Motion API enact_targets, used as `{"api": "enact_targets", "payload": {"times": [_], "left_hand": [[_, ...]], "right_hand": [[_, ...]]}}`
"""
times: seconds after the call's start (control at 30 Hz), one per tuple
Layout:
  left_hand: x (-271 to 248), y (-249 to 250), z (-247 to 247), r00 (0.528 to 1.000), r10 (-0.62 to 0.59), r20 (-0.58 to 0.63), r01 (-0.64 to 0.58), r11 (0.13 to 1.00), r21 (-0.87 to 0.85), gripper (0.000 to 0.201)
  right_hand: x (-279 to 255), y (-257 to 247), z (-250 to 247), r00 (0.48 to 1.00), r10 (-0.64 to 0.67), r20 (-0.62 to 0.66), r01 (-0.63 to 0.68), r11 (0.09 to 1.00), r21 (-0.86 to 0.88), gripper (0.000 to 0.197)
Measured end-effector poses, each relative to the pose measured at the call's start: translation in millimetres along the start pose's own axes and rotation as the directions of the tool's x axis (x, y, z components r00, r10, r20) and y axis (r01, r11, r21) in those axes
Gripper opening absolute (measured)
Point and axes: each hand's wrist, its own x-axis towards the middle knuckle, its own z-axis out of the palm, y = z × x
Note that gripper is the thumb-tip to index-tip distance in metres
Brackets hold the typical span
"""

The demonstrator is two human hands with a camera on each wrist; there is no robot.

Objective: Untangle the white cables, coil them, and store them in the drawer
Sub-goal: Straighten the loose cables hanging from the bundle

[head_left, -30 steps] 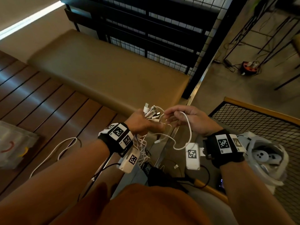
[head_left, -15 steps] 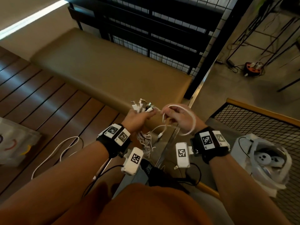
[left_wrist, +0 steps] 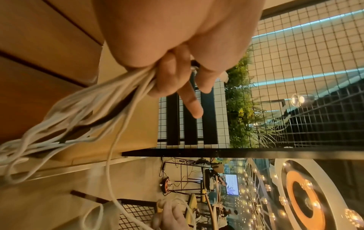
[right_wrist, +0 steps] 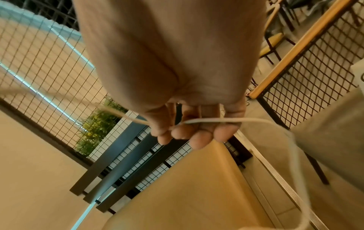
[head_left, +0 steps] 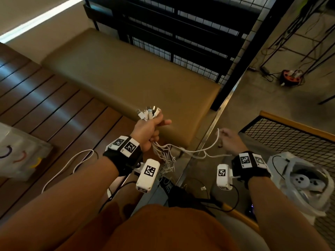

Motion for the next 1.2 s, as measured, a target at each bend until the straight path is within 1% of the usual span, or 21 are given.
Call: {"api": "enact_targets", "payload": {"times": [0.07, 0.17, 0.3, 0.37, 0.47, 0.53, 0.57, 0.63, 0.67, 0.7, 0.77, 0.83, 0.87, 0.9, 0.93, 1.0, 1.03, 1.07, 1.13, 1.17, 1.2], "left_hand": [[0.3, 0.1, 0.9, 1.000, 0.011, 0.023, -0.012, 0.999, 0.045, 0.019], [0.4, -0.7, 4.0, 0.997, 0.022, 0.080, -0.029, 0.995, 0.093, 0.021], [-6.0, 5.7, 8.3, 0.988, 0.065, 0.137, -0.082, 0.989, 0.126, 0.019], [-8.5, 10.4, 9.6, 0.985, 0.083, 0.151, -0.099, 0.989, 0.108, 0.021], [-11.8, 15.9, 10.4, 0.975, 0.122, 0.187, -0.136, 0.989, 0.065, 0.028], [-15.6, 17.3, 10.9, 0.964, 0.150, 0.220, -0.169, 0.983, 0.068, 0.026], [-18.2, 17.4, 11.2, 0.957, 0.160, 0.243, -0.188, 0.978, 0.094, 0.024], [-23.6, 16.1, 12.0, 0.939, 0.159, 0.306, -0.222, 0.958, 0.183, 0.025], [-26.7, 14.8, 12.9, 0.929, 0.156, 0.335, -0.238, 0.946, 0.221, 0.027], [-29.6, 13.6, 13.7, 0.921, 0.155, 0.358, -0.253, 0.936, 0.245, 0.028], [-33.3, 11.4, 14.9, 0.906, 0.156, 0.394, -0.265, 0.935, 0.238, 0.030], [-35.2, 10.6, 15.0, 0.895, 0.178, 0.408, -0.282, 0.936, 0.211, 0.031], [-36.4, 11.4, 14.8, 0.892, 0.197, 0.406, -0.300, 0.932, 0.206, 0.031], [-36.6, 11.9, 14.1, 0.892, 0.219, 0.397, -0.319, 0.925, 0.206, 0.030], [-37.7, 13.3, 13.4, 0.892, 0.242, 0.381, -0.338, 0.918, 0.209, 0.029], [-40.8, 16.5, 9.6, 0.894, 0.296, 0.336, -0.385, 0.891, 0.241, 0.026], [-42.7, 17.7, 5.5, 0.892, 0.327, 0.311, -0.410, 0.875, 0.256, 0.025], [-43.9, 18.6, 2.5, 0.887, 0.354, 0.297, -0.431, 0.864, 0.259, 0.025], [-46.2, 20.5, -9.1, 0.869, 0.405, 0.283, -0.473, 0.848, 0.240, 0.030], [-47.1, 22.3, -15.7, 0.865, 0.419, 0.278, -0.484, 0.843, 0.234, 0.034], [-47.8, 23.8, -23.0, 0.861, 0.427, 0.276, -0.491, 0.840, 0.230, 0.036]], "right_hand": [[-2.5, -0.7, 0.1, 0.999, -0.033, 0.021, 0.033, 0.999, -0.013, 0.015], [-1.4, 5.1, 2.9, 0.989, -0.095, 0.117, 0.112, 0.982, -0.152, 0.004], [7.4, 26.4, 9.7, 0.981, -0.104, 0.161, 0.144, 0.953, -0.265, 0.007], [10.4, 36.1, 15.6, 0.969, -0.104, 0.223, 0.176, 0.927, -0.332, 0.014], [12.4, 45.3, 19.3, 0.953, 0.019, 0.303, 0.117, 0.897, -0.427, 0.040], [14.3, 46.2, 15.3, 0.967, 0.100, 0.236, 0.011, 0.903, -0.430, 0.048], [14.4, 43.2, 13.1, 0.978, 0.104, 0.182, -0.026, 0.921, -0.390, 0.048], [10.7, 27.0, 12.2, 0.989, 0.050, 0.140, -0.008, 0.958, -0.286, 0.044], [5.5, 11.7, 13.8, 0.982, 0.015, 0.190, 0.031, 0.972, -0.232, 0.043], [-0.7, -5.2, 17.6, 0.958, -0.030, 0.284, 0.082, 0.981, -0.175, 0.045], [-19.7, -46.7, 27.8, 0.856, -0.118, 0.504, 0.166, 0.985, -0.052, 0.061], [-38.1, -82.7, 45.2, 0.744, -0.170, 0.646, 0.244, 0.969, -0.027, 0.079], [-44.7, -94.5, 57.0, 0.714, -0.156, 0.683, 0.275, 0.959, -0.069, 0.083], [-49.2, -101.9, 69.6, 0.710, -0.132, 0.691, 0.302, 0.945, -0.129, 0.080], [-49.7, -103.9, 82.5, 0.728, -0.115, 0.676, 0.321, 0.928, -0.188, 0.070], [-43.1, -97.3, 103.7, 0.777, -0.159, 0.609, 0.423, 0.849, -0.318, 0.027], [-38.2, -92.3, 109.7, 0.778, -0.184, 0.601, 0.483, 0.788, -0.383, 0.015], [-33.5, -86.3, 111.1, 0.781, -0.156, 0.605, 0.493, 0.749, -0.442, 0.017], [-31.3, -84.3, 112.8, 0.764, -0.043, 0.644, 0.459, 0.737, -0.496, 0.013], [-33.5, -86.6, 113.0, 0.733, 0.010, 0.681, 0.458, 0.732, -0.505, 0.011], [-38.6, -93.3, 112.3, 0.687, 0.077, 0.723, 0.466, 0.717, -0.519, 0.024]]}}
